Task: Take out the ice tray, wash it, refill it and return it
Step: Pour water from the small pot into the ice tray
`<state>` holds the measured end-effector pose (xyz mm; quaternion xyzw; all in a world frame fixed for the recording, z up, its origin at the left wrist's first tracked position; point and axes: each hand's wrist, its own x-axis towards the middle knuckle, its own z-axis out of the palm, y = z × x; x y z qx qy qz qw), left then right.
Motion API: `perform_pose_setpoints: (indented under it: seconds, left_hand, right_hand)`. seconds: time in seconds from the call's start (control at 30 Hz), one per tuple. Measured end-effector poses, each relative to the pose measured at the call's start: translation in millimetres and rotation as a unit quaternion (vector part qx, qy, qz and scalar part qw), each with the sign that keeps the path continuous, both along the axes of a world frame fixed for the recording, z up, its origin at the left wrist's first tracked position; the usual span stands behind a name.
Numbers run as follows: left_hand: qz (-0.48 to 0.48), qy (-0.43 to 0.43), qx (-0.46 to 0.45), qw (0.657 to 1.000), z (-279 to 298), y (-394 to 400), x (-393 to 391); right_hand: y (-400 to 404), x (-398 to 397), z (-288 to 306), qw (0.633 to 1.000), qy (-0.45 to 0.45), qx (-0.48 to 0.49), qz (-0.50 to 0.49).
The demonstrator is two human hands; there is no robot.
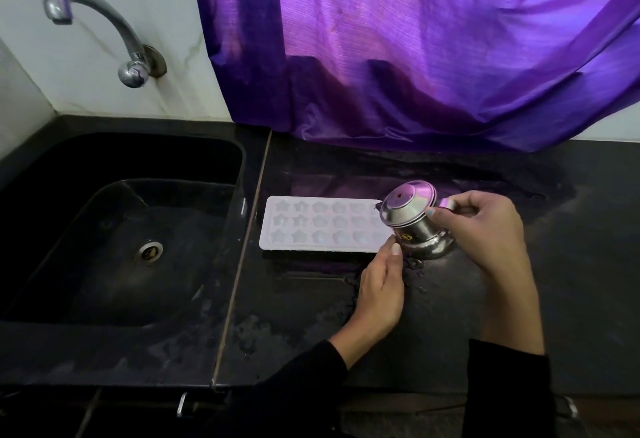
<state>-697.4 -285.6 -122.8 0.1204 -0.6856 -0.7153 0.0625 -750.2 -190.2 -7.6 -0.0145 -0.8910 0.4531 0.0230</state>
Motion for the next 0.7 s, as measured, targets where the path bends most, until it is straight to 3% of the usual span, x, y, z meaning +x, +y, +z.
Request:
perform_pose_setpoints:
  seconds: [0.7]
  left_hand:
    - [0.002, -0.009, 0.004, 1.0, -6.3, 0.2, -4.0]
  right_hand:
    - [-0.7, -2.2, -1.1, 1.0, -0.01, 0.026, 0.001]
